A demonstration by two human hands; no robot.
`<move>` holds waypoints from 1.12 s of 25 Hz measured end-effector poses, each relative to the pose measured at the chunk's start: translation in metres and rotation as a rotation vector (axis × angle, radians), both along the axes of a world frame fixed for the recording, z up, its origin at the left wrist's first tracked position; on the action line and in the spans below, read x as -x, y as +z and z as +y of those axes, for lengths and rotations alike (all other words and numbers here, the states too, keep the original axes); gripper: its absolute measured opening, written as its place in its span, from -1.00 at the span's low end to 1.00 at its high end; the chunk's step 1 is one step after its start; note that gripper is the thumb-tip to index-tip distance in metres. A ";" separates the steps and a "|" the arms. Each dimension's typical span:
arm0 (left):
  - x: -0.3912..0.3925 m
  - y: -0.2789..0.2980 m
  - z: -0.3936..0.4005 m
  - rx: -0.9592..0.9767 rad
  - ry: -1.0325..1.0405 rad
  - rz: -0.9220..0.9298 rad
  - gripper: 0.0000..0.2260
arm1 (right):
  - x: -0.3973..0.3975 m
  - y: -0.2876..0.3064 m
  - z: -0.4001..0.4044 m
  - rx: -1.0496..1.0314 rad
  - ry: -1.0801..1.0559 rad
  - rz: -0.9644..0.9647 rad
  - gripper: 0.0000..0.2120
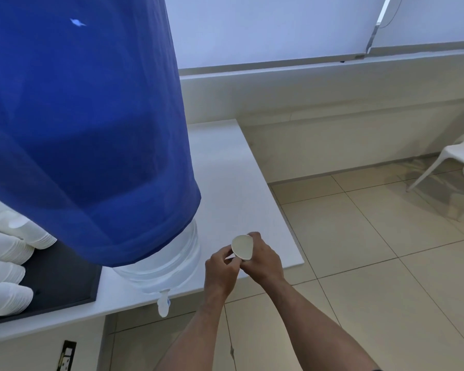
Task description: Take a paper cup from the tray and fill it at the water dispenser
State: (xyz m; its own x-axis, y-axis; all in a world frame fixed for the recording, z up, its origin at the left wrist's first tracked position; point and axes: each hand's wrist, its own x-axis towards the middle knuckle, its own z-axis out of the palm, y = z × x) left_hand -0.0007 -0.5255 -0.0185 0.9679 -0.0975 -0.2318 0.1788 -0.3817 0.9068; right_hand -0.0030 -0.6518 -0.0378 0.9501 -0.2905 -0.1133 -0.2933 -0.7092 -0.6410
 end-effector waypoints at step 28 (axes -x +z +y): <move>-0.018 -0.006 -0.021 0.123 -0.065 0.324 -0.53 | -0.018 -0.032 -0.019 -0.142 0.034 0.266 -0.04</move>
